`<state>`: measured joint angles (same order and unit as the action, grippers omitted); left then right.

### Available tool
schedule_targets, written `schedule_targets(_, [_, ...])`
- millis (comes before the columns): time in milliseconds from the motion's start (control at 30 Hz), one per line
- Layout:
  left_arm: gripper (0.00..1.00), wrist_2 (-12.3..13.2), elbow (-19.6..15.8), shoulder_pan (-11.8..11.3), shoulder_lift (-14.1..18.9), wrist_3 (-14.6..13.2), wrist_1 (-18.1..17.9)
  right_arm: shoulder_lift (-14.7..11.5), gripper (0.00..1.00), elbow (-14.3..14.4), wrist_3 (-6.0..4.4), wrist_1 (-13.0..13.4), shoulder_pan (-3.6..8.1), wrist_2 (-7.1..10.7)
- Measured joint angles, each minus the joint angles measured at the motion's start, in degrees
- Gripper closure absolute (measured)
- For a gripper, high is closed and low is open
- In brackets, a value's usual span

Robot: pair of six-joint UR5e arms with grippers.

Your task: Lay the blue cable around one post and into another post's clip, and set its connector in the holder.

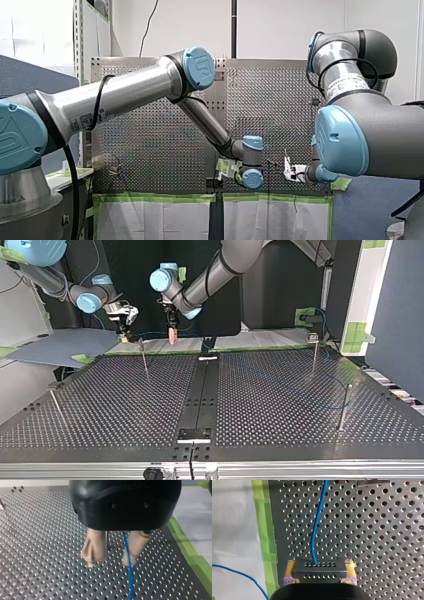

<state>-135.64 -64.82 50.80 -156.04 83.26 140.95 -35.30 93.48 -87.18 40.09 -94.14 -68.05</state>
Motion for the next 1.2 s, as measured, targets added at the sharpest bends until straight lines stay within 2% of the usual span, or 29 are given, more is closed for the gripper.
schedule_targets(233, [1.00,2.9,0.0,0.9,0.0,-1.3,-0.3,0.0,1.00,0.0,-0.31,-0.1,0.51,-2.02])
schedule_targets(433, [1.00,5.3,0.0,1.7,-0.1,-1.2,-1.0,0.0,1.00,0.0,-1.70,0.6,1.39,-3.33])
schedule_targets(867, [1.00,5.5,0.0,2.8,-0.1,0.6,-3.5,0.0,1.00,-0.1,-5.81,4.0,3.29,-3.93])
schedule_targets(1200, [1.00,5.7,1.7,2.1,-2.4,2.1,-3.2,0.0,1.00,-0.2,-6.57,4.8,3.71,-6.06])
